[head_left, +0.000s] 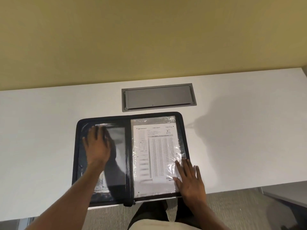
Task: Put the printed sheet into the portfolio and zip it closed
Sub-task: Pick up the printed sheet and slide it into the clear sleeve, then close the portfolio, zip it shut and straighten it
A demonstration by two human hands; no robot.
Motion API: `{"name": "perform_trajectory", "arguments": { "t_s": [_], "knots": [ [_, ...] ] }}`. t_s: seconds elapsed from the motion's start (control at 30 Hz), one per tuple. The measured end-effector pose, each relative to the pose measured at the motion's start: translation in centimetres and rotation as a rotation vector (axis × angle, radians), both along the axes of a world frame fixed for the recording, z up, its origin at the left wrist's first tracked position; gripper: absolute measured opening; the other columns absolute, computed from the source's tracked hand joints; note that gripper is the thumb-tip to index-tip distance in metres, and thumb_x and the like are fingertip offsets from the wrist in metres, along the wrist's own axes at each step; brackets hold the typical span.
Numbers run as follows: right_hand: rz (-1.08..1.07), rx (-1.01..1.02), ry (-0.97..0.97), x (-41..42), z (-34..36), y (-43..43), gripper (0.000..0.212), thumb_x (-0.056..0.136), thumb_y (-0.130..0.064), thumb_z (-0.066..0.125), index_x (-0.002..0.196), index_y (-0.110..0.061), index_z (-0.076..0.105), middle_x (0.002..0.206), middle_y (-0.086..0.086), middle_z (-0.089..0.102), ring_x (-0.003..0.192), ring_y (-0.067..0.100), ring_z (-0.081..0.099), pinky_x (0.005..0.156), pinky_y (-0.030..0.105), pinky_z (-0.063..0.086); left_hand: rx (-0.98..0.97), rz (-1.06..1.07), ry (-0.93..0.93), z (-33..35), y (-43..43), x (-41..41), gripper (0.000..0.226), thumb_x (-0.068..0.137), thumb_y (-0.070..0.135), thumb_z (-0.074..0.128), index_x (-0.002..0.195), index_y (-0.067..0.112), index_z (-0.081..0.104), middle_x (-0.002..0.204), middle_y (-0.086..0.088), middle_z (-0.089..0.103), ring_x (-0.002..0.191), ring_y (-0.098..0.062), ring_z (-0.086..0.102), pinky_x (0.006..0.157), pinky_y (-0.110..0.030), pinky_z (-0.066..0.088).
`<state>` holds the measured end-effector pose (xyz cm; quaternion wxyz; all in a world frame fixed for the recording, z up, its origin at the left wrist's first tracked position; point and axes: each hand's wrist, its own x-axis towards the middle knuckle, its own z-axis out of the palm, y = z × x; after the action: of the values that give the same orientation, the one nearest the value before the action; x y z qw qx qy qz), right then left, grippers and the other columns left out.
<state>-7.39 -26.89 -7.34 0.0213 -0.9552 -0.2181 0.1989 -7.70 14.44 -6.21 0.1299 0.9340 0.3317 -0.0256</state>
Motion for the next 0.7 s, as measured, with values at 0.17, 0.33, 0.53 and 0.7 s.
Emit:
{"name": "perform_trajectory", "arguments": {
  "t_s": [0.17,0.33,0.53,0.7],
  "knots": [
    [0.013,-0.057,0.018,0.3,0.0,-0.5,0.064,0.104,-0.053,0.020,0.162,-0.027,0.018,0.170,0.006,0.013,0.156,0.025,0.018,0.119,0.050,0.017,-0.050,0.376,0.086,0.3,2.2,-3.2,0.055,0.100,0.023,0.054,0.150,0.007,0.038,0.151,-0.026,0.043,0.139,-0.049,0.038,0.114,-0.069,0.025],
    [0.048,-0.093,0.018,0.8,0.2,-1.4,0.065,0.103,-0.051,0.019,0.162,-0.025,0.015,0.170,0.007,0.010,0.156,0.027,0.016,0.120,0.051,0.012,-0.100,0.479,0.102,0.6,2.3,-4.1,0.041,0.100,0.024,0.053,0.133,0.001,0.049,0.125,-0.033,0.060,0.119,-0.055,0.052,0.099,-0.062,0.040],
    [0.046,-0.107,0.028,1.7,0.7,-2.1,0.065,0.102,-0.052,0.017,0.161,-0.025,0.021,0.169,0.007,0.018,0.154,0.027,0.023,0.122,0.048,0.014,-0.197,0.618,0.093,0.9,2.2,-3.2,0.041,0.100,0.027,0.052,0.131,0.001,0.053,0.127,-0.032,0.060,0.122,-0.053,0.052,0.103,-0.061,0.039],
    [0.025,-0.093,0.046,2.1,1.2,-2.5,0.065,0.101,-0.051,0.022,0.160,-0.025,0.024,0.167,0.007,0.023,0.153,0.027,0.027,0.115,0.052,0.039,-0.324,0.726,0.089,2.1,2.8,-2.6,0.056,0.097,0.033,0.060,0.146,0.009,0.048,0.139,-0.029,0.055,0.133,-0.049,0.048,0.111,-0.059,0.033]
  ]
}}
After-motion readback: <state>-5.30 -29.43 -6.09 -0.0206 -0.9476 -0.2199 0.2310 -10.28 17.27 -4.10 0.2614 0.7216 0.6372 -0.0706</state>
